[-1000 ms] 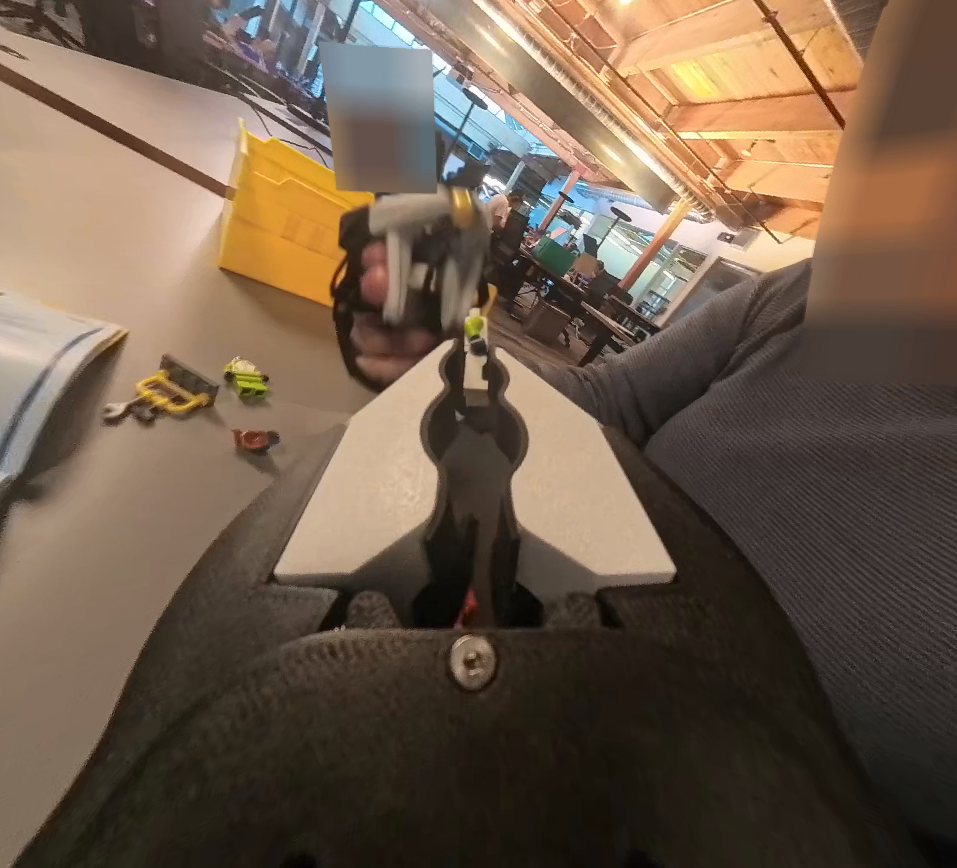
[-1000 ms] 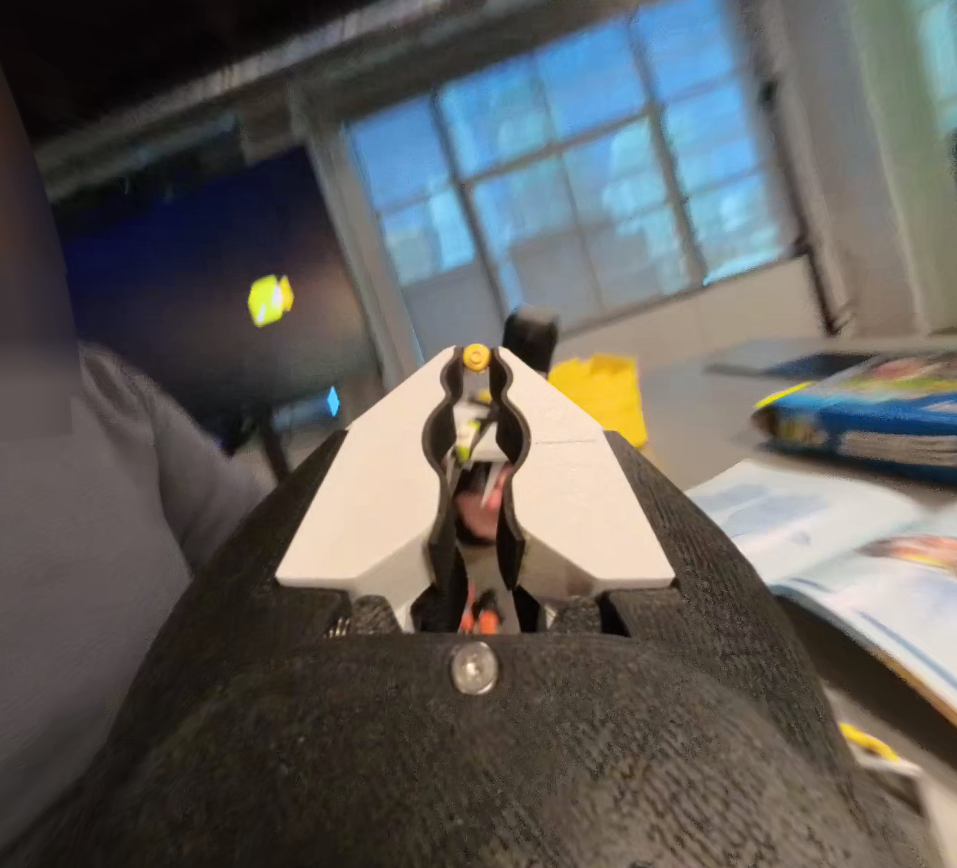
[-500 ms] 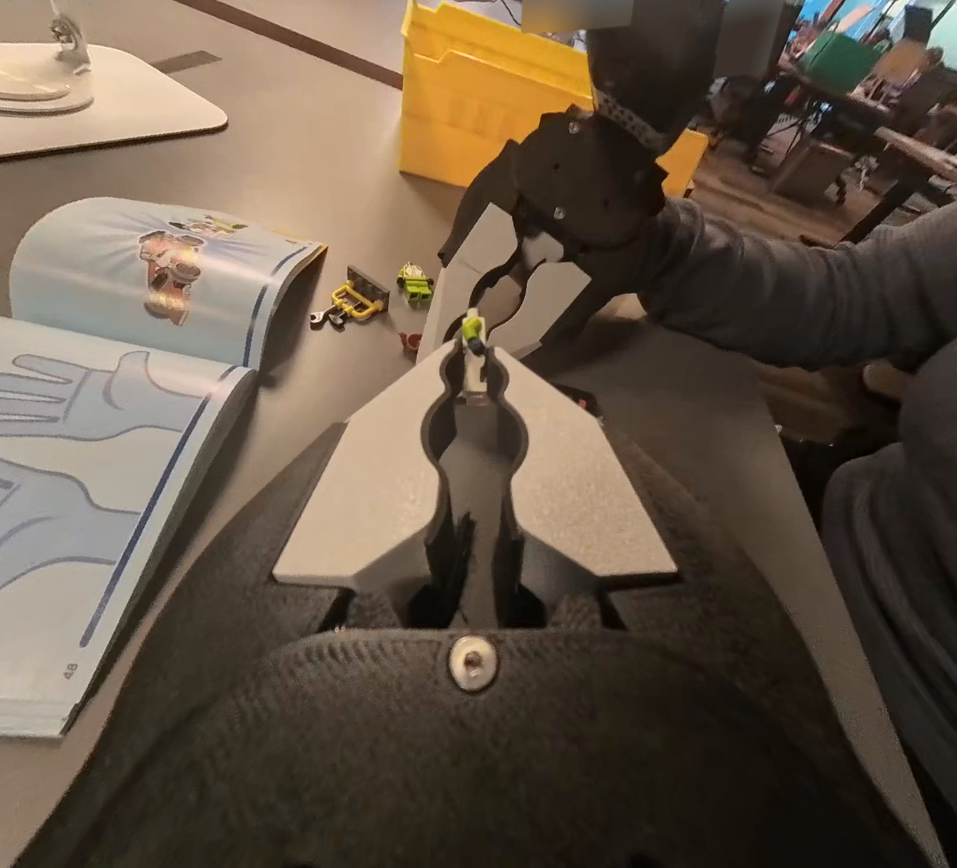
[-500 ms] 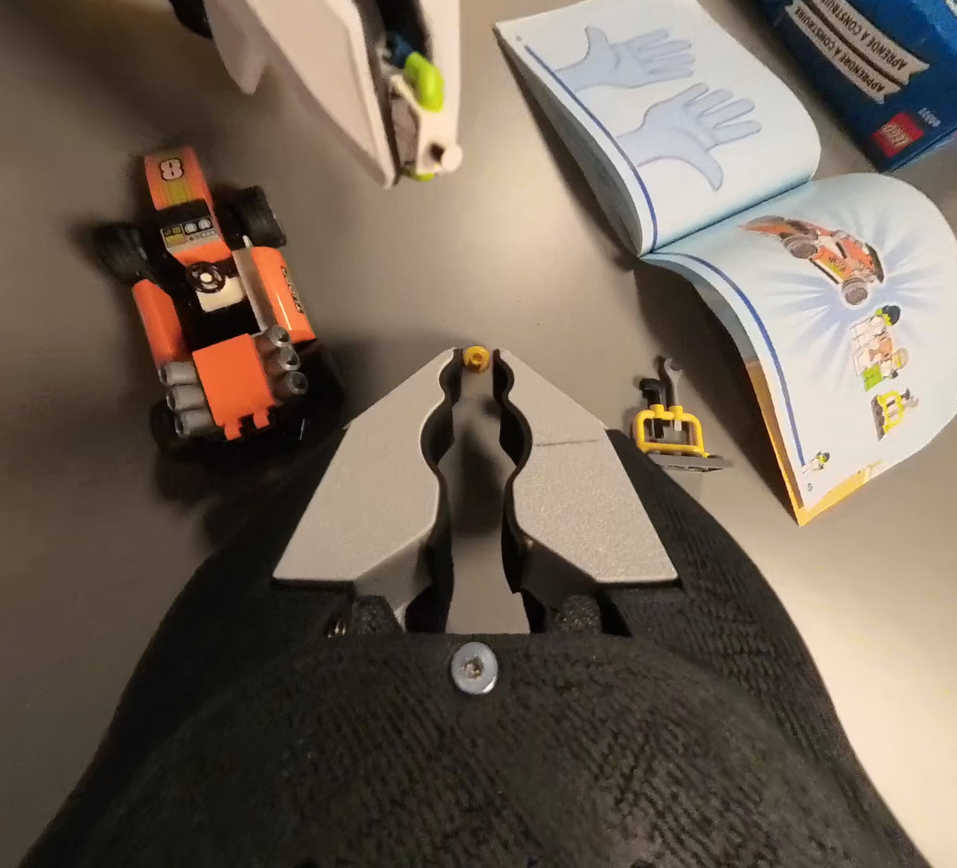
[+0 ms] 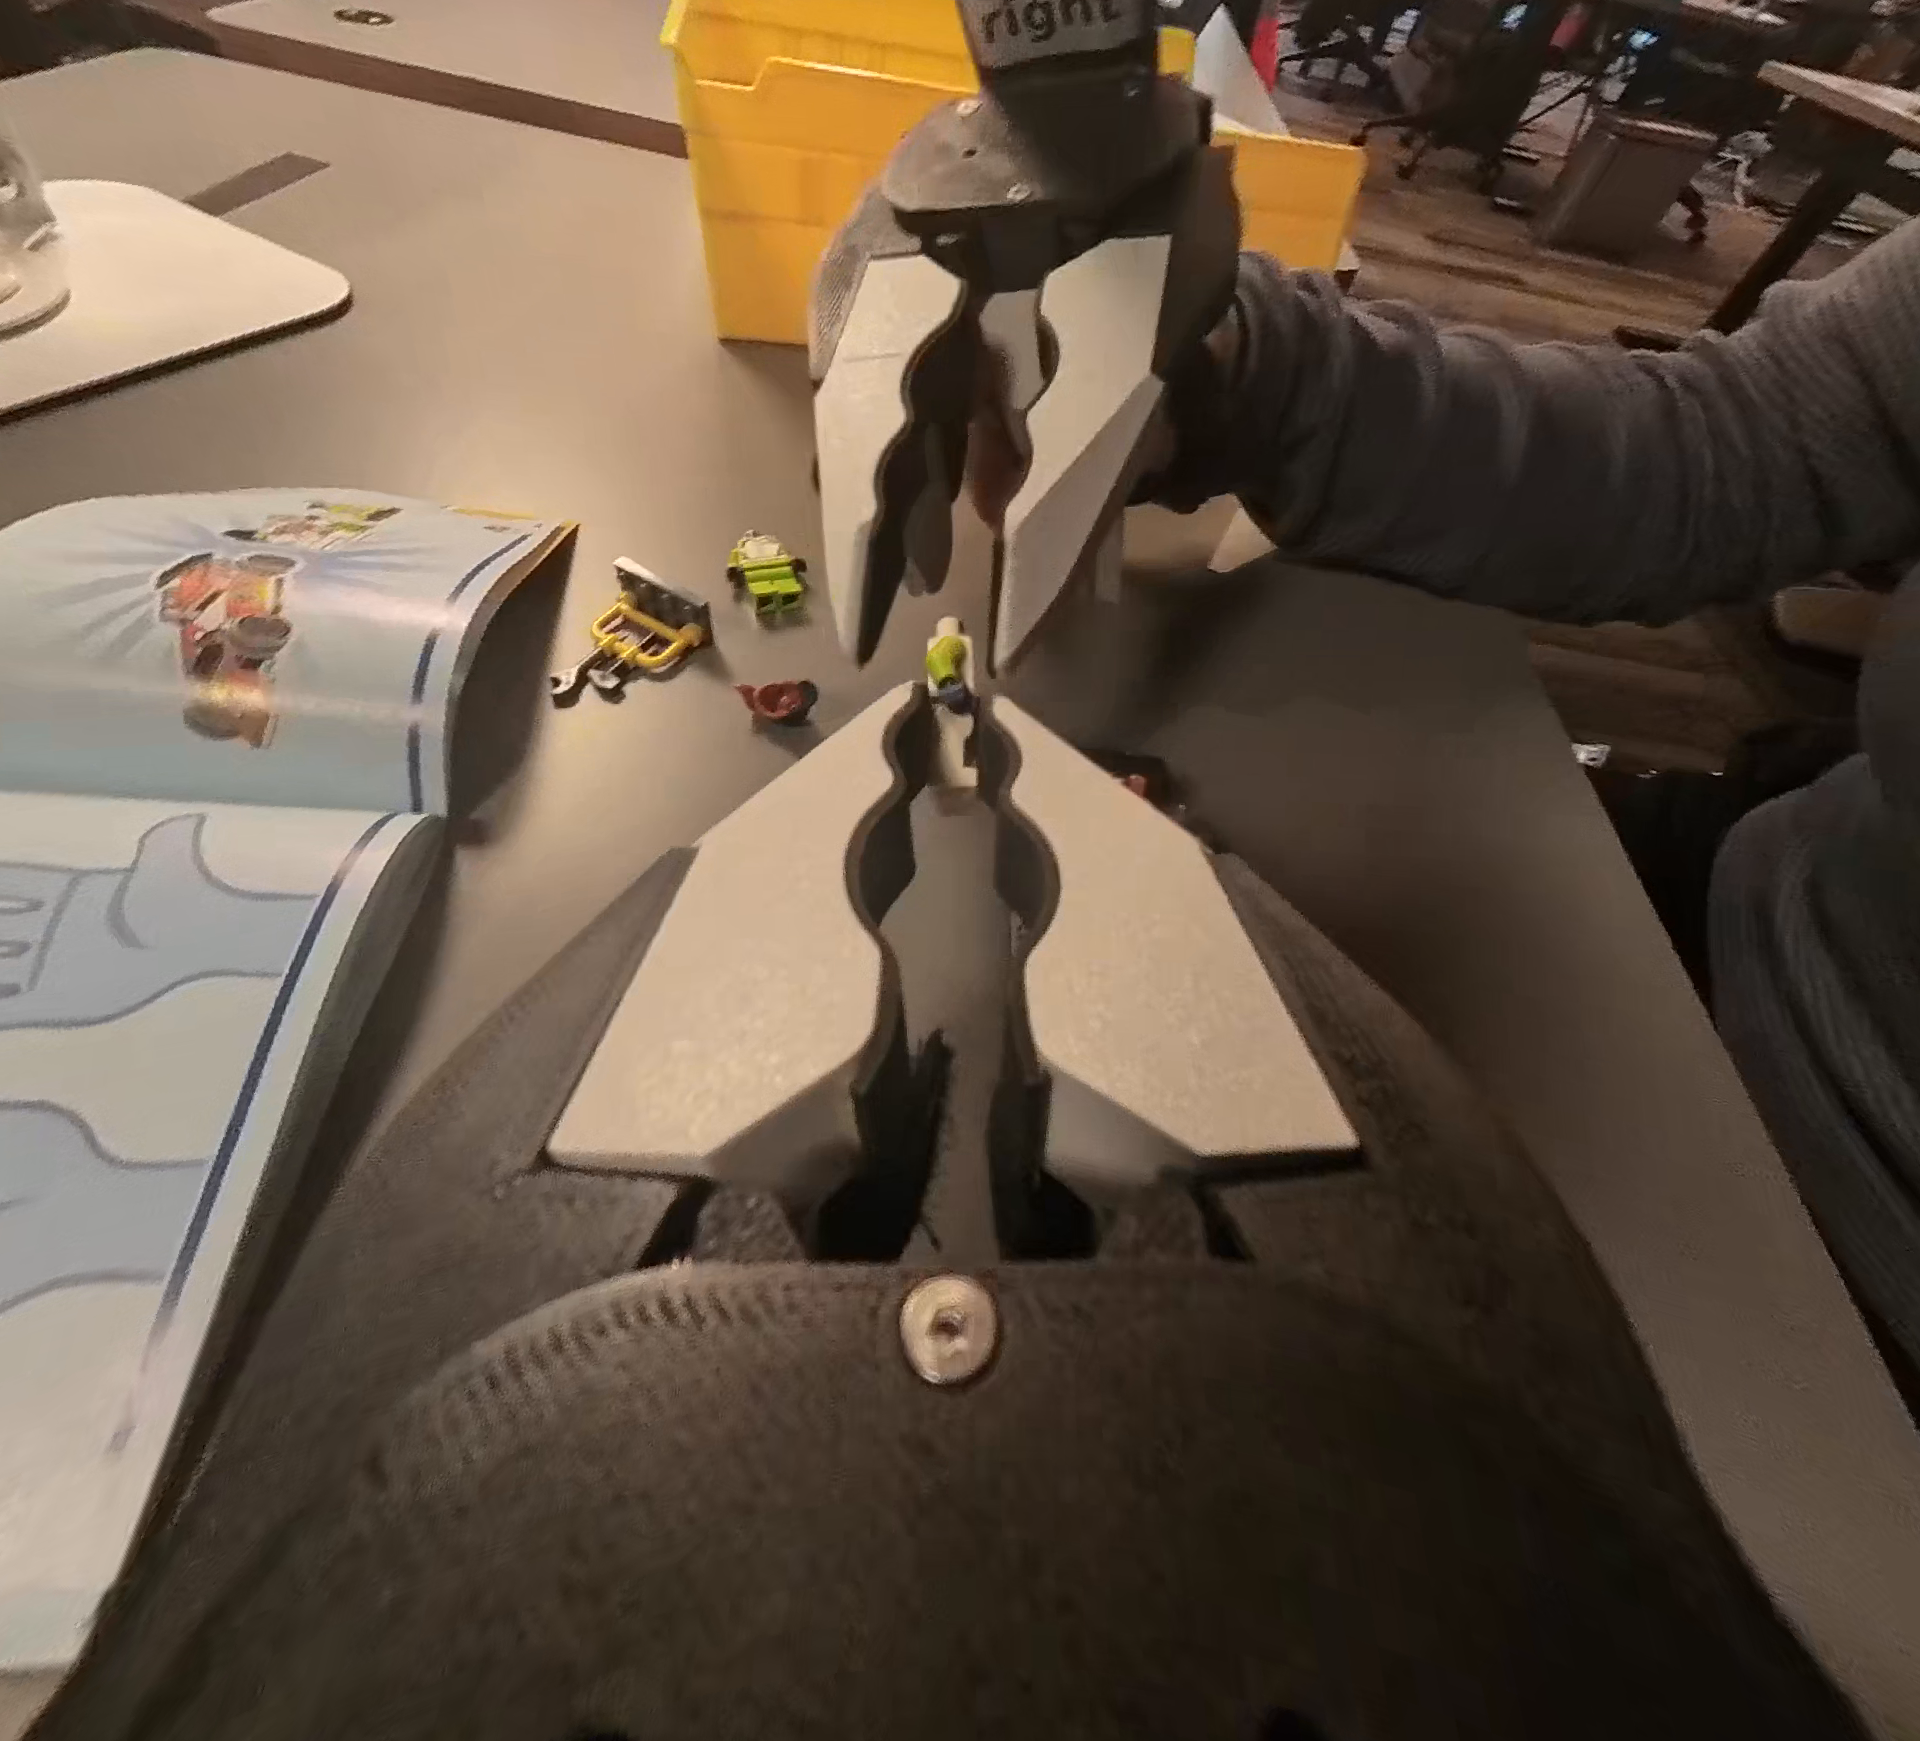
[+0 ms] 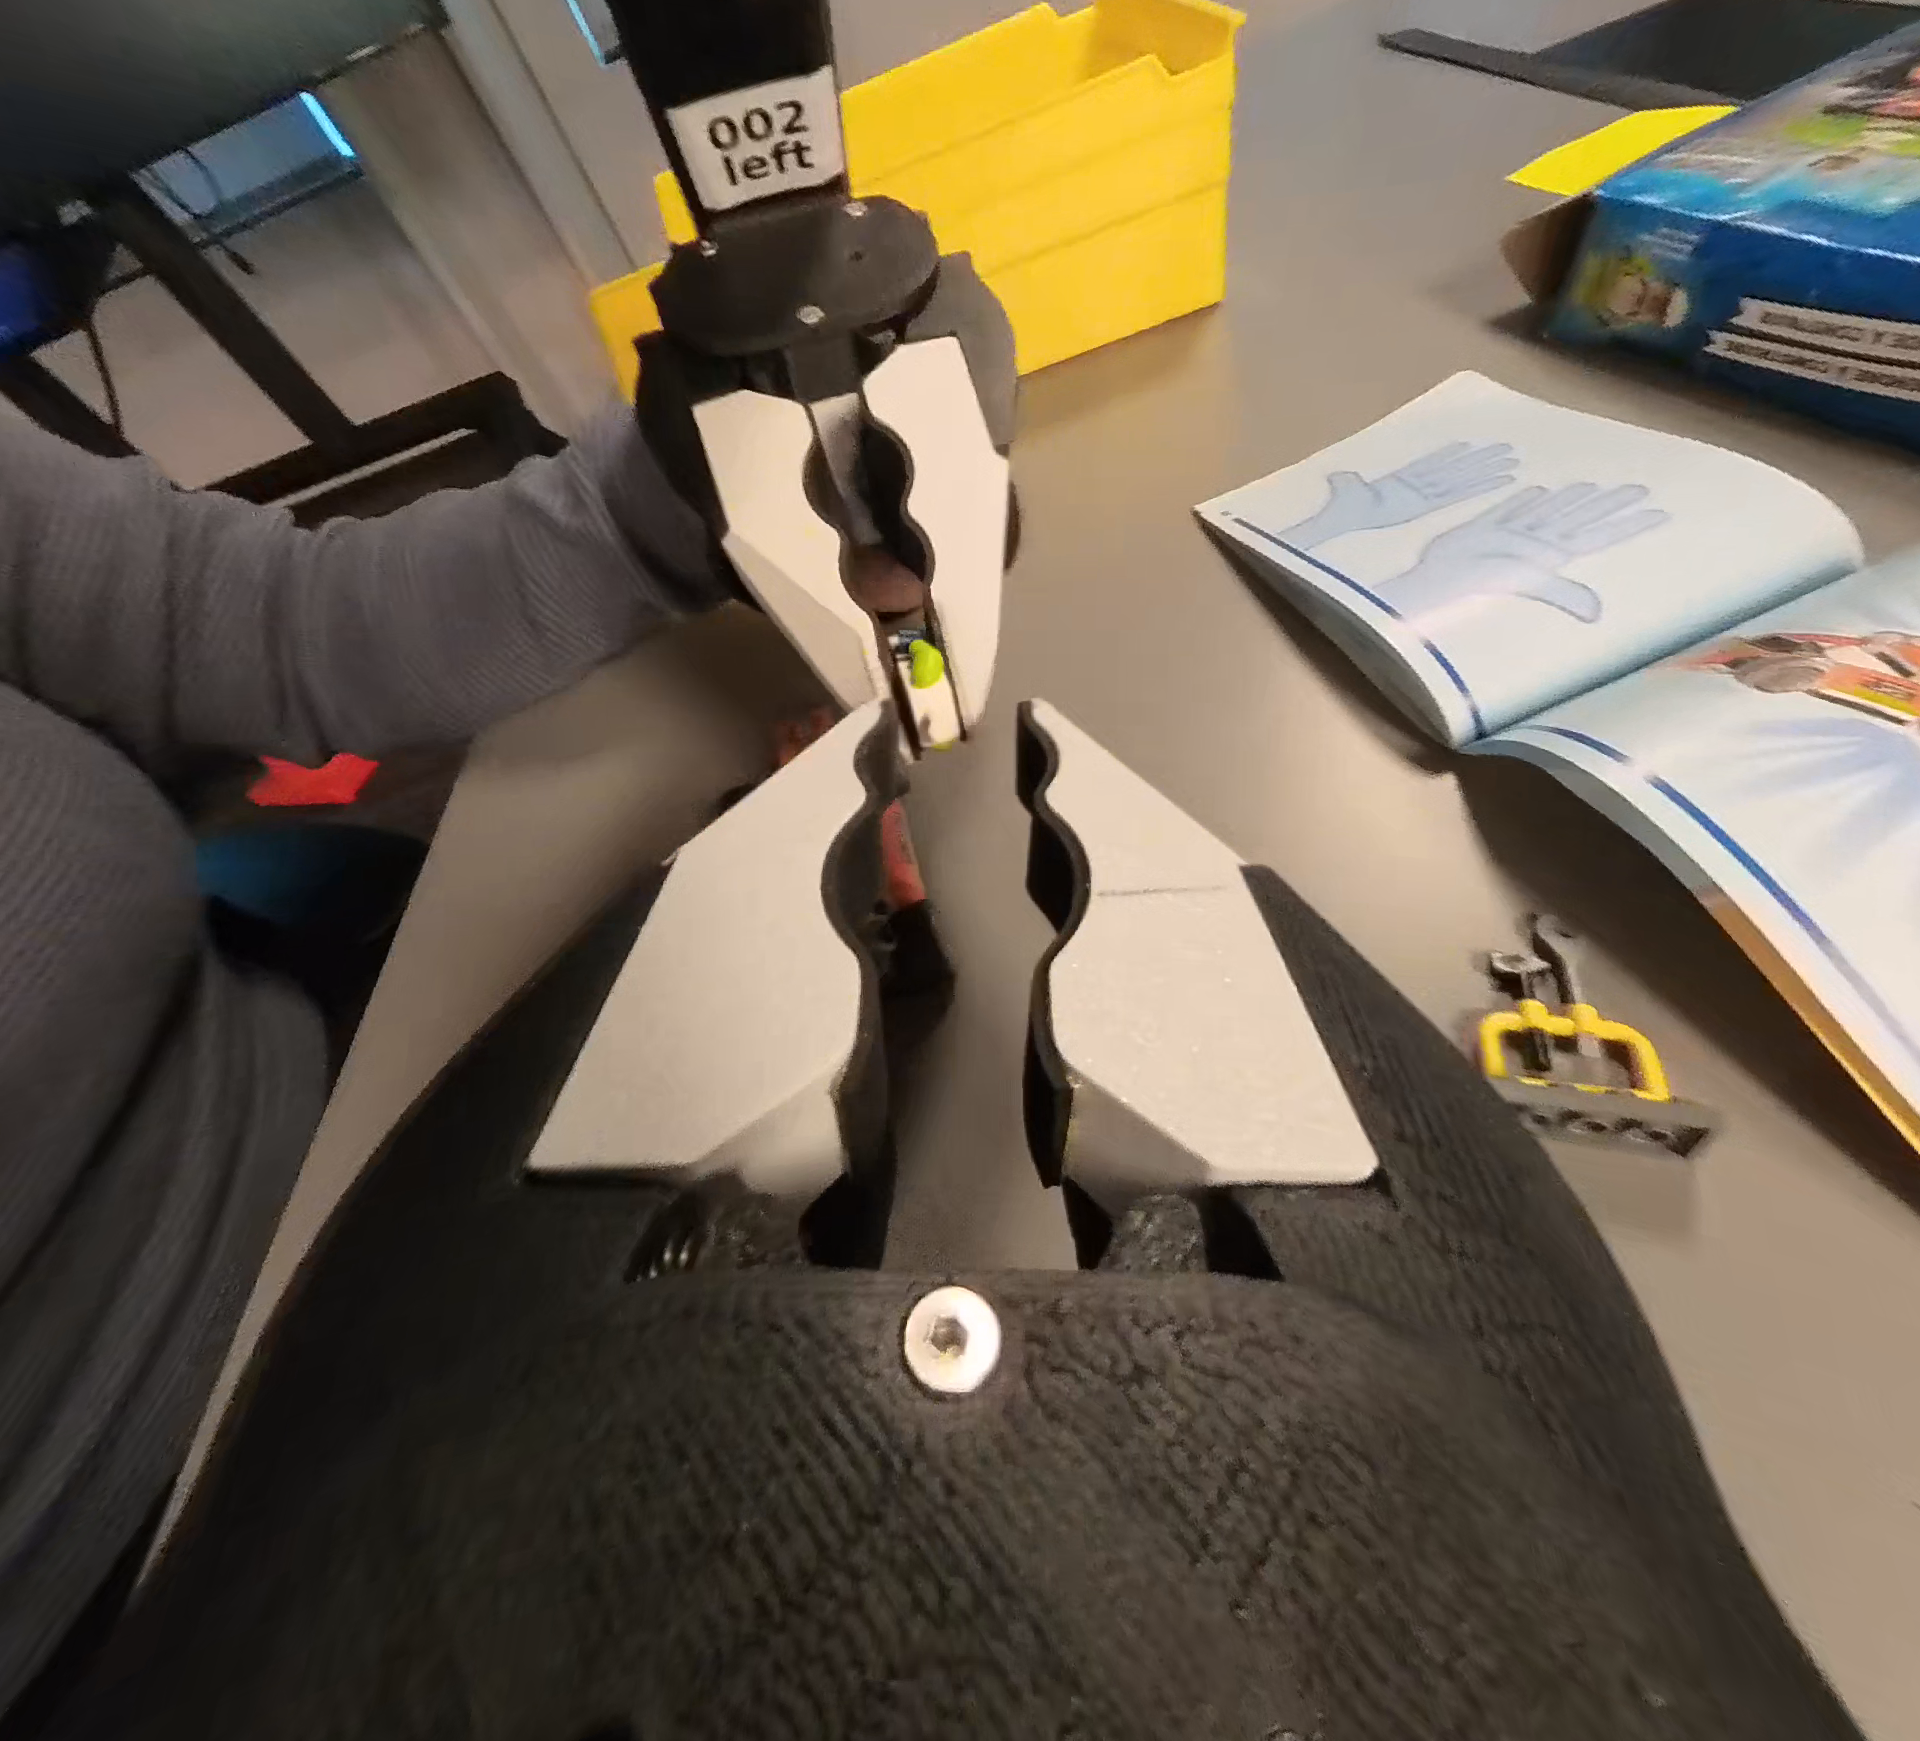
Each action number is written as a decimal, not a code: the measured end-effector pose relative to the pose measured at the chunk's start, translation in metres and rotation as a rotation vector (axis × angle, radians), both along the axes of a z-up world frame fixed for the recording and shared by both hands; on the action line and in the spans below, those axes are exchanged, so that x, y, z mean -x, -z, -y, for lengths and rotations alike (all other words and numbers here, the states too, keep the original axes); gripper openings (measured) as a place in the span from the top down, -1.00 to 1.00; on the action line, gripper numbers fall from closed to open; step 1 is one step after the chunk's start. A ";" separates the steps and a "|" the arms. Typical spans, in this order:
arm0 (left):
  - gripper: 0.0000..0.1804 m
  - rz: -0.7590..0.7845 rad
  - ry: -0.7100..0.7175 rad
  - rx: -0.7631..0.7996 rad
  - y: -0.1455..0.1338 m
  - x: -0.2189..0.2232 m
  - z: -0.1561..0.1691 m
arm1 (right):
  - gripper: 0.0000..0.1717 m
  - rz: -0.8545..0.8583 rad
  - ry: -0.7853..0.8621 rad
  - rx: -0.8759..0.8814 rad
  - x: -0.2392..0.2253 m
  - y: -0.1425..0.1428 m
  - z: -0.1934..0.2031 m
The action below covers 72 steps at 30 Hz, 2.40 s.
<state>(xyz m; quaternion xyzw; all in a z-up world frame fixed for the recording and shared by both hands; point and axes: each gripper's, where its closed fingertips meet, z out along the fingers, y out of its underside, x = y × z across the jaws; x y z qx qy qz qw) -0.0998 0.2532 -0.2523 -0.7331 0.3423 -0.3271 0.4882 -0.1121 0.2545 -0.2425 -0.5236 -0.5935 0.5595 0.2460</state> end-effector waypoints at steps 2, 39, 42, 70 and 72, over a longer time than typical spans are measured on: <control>0.93 0.020 0.022 -0.001 -0.002 -0.004 0.002 | 0.83 -0.022 -0.045 0.046 -0.001 -0.005 0.007; 0.93 0.048 0.064 0.039 -0.016 -0.008 0.015 | 0.93 -0.124 -0.140 -0.039 -0.012 -0.012 0.018; 0.93 -0.042 0.069 0.018 -0.014 -0.010 0.022 | 0.92 -0.118 -0.168 -0.062 -0.015 -0.011 0.025; 0.93 -0.271 -0.173 0.034 0.007 0.029 0.007 | 0.93 0.017 0.069 -0.305 -0.030 0.007 -0.016; 0.93 -0.304 -0.215 0.051 0.017 0.036 0.000 | 0.93 0.086 0.085 -0.298 -0.028 0.023 -0.020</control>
